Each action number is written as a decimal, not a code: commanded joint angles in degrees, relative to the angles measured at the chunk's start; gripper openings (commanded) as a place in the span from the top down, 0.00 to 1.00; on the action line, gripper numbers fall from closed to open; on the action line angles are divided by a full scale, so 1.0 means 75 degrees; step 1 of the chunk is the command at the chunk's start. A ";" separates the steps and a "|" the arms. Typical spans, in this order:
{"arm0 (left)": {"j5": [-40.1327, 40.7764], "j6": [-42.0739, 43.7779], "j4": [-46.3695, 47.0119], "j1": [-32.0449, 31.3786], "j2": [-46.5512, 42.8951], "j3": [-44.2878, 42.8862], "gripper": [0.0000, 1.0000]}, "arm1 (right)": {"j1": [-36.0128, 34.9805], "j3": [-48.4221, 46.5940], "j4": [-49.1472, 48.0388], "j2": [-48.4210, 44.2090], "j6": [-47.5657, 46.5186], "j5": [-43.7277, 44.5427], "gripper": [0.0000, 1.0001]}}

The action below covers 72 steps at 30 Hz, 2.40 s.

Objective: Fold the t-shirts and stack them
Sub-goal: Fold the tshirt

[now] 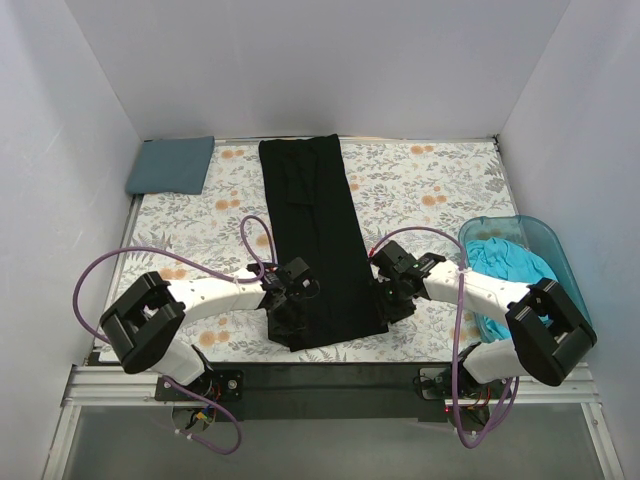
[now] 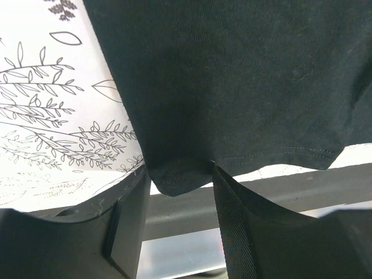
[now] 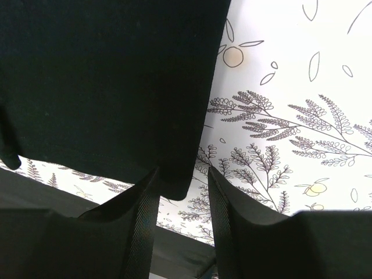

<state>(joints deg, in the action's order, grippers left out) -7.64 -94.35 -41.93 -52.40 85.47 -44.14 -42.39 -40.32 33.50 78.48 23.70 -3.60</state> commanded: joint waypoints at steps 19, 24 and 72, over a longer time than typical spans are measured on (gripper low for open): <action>0.0538 -0.0042 -0.0350 -0.0302 0.0803 0.0296 0.65 | -0.0418 0.0360 -0.0072 0.0634 0.0097 -0.0165 0.80; 0.0562 -0.0018 -0.0385 -0.0302 0.0780 0.0284 0.89 | -0.0442 0.0255 0.0010 0.0599 0.0097 -0.0118 0.97; 0.2741 0.3520 0.1630 0.3717 0.1938 -0.3384 1.00 | 0.0976 -0.5839 -0.0411 0.3762 -0.2352 0.0831 0.99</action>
<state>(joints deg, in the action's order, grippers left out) 9.32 -70.67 -33.65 -25.23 99.29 -66.63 -35.79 -81.67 33.34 105.69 7.33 1.56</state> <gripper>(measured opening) 0.035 0.013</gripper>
